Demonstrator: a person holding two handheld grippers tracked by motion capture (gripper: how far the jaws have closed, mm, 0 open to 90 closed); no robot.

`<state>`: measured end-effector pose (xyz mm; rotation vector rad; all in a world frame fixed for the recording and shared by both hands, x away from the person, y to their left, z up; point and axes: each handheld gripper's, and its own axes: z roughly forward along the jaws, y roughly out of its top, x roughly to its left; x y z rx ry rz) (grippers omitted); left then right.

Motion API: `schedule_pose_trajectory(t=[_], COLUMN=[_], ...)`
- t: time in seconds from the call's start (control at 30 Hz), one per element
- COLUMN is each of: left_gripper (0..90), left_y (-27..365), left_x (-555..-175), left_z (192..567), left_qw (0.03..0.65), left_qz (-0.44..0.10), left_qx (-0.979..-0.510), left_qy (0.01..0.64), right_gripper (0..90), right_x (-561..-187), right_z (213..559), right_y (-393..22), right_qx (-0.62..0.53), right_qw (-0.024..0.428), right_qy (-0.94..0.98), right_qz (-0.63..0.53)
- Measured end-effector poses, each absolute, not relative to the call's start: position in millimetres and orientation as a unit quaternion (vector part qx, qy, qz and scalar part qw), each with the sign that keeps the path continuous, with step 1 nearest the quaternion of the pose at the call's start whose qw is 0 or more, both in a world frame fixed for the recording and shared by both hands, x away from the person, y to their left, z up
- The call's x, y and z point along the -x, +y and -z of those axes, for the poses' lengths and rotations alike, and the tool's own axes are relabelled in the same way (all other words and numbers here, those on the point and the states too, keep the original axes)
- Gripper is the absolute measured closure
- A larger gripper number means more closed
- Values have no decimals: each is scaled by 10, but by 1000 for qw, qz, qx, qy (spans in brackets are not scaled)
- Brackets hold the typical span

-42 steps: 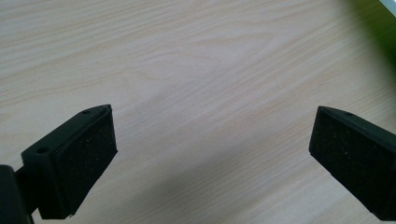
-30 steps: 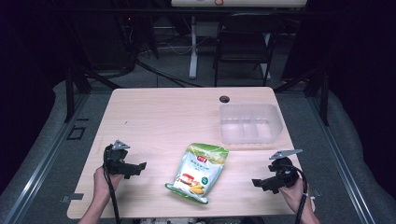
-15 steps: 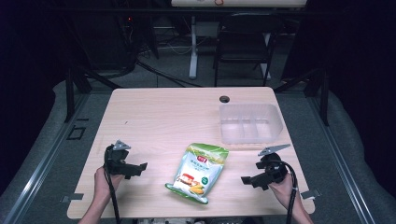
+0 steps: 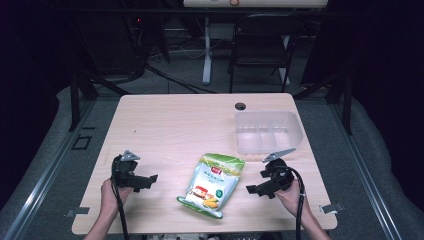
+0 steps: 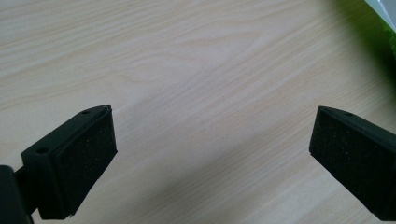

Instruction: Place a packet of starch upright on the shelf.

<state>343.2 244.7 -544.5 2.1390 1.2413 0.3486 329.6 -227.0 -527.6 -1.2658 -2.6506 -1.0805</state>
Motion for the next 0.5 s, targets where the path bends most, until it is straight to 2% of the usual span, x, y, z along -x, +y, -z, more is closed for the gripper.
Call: schedule_pose_trajectory(t=[0.5], left_gripper=[9], left_y=[2431], left_x=[-3430], left_z=[5444], left_qw=[316], left_qz=[-131], left_qx=[-815], left_qy=[468], right_gripper=[118], right_x=[-3518], right_z=[5315], right_y=[-2055], right_qx=[388], right_qw=[21], right_qy=[-858], right_qz=[336])
